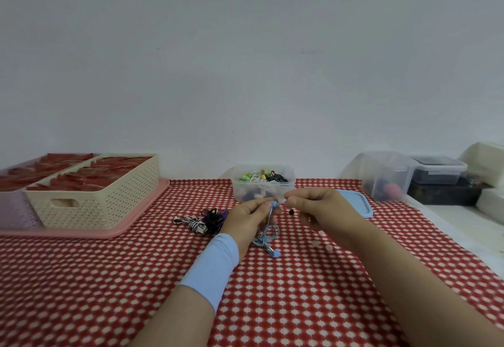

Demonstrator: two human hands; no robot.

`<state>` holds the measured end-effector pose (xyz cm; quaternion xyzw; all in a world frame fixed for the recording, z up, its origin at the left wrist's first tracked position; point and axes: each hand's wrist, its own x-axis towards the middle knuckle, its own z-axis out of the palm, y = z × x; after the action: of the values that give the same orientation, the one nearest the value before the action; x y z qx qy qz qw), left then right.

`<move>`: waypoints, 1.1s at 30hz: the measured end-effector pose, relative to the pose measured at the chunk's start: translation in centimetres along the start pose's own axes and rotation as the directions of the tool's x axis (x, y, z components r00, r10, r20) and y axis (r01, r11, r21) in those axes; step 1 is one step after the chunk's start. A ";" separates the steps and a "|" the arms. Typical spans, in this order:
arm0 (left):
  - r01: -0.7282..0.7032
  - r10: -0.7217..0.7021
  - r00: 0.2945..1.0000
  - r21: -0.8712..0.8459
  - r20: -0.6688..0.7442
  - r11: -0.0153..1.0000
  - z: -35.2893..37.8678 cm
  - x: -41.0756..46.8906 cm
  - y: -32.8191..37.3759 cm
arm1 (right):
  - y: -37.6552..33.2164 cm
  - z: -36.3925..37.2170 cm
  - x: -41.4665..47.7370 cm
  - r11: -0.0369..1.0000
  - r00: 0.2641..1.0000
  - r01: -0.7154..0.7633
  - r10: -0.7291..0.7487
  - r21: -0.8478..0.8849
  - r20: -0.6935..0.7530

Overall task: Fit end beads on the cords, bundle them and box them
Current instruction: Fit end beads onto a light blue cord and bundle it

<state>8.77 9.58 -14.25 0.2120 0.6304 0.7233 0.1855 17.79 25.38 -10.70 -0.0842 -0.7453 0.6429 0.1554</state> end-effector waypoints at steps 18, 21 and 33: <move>0.099 -0.071 0.978 -0.143 0.194 0.985 -0.1 -0.3 0.2 | 0.5 0.2 -0.2 0.982 0.977 -0.140 0.116 0.126 0.178; 0.107 -0.074 0.976 -0.155 0.205 0.982 0.0 -0.4 0.2 | 0.4 0.2 -0.3 0.981 0.977 -0.138 0.112 0.137 0.184; 0.117 -0.076 0.968 -0.159 0.241 0.980 -0.1 -0.7 0.2 | 0.7 0.4 -0.2 0.986 0.979 -0.125 0.104 0.114 0.175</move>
<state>9.32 9.12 -14.08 0.2479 0.5491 0.7351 0.3109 17.83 25.04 -11.51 -0.0625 -0.7080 0.7010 0.0593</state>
